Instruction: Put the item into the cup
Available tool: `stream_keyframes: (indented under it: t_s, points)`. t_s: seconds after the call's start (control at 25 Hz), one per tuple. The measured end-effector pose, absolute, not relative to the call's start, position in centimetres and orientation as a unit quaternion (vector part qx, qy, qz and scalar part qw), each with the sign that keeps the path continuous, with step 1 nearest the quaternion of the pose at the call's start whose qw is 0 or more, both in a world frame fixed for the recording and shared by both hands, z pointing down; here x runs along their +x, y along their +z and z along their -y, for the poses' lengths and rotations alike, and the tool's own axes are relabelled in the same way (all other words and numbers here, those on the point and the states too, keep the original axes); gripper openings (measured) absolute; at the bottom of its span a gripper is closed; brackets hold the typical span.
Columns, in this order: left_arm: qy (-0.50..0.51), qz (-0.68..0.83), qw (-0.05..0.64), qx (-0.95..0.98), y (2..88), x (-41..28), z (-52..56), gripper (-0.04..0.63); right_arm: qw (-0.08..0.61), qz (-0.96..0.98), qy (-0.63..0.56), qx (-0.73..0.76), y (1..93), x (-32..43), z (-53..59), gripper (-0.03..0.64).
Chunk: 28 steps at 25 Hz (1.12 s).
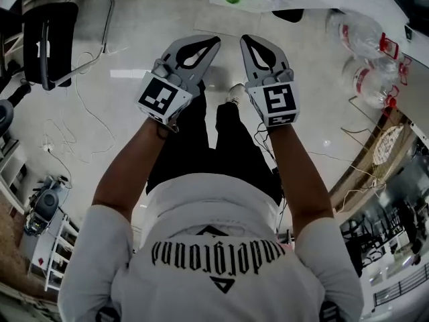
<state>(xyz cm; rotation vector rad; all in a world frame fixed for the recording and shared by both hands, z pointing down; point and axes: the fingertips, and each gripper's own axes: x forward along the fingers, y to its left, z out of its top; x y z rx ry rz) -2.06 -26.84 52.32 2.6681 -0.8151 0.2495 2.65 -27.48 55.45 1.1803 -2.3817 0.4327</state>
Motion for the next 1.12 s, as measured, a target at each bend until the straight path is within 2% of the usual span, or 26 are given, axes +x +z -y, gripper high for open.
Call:
stream_keyframes:
  t_s: [0.32,0.68,0.88,1.12]
  points:
    - [0.057,0.27,0.159,0.948,42.6,-1.9,24.1,0.014,0.215,0.878,0.129,0.407,45.1,4.0,23.9,0.012]
    - [0.058,0.277,0.095,0.954,31.3,-4.2,20.6,0.014,0.211,0.89,0.029,0.404,32.7,6.9,21.1,0.012]
    - [0.052,0.274,0.088,0.956,27.4,-4.6,17.1,0.014,0.172,0.892,0.026,0.417,26.5,7.9,18.3,0.012]
    - [0.028,0.288,0.077,0.954,23.8,-4.8,13.7,0.014,0.172,0.896,-0.016,0.409,23.0,9.0,14.1,0.012]
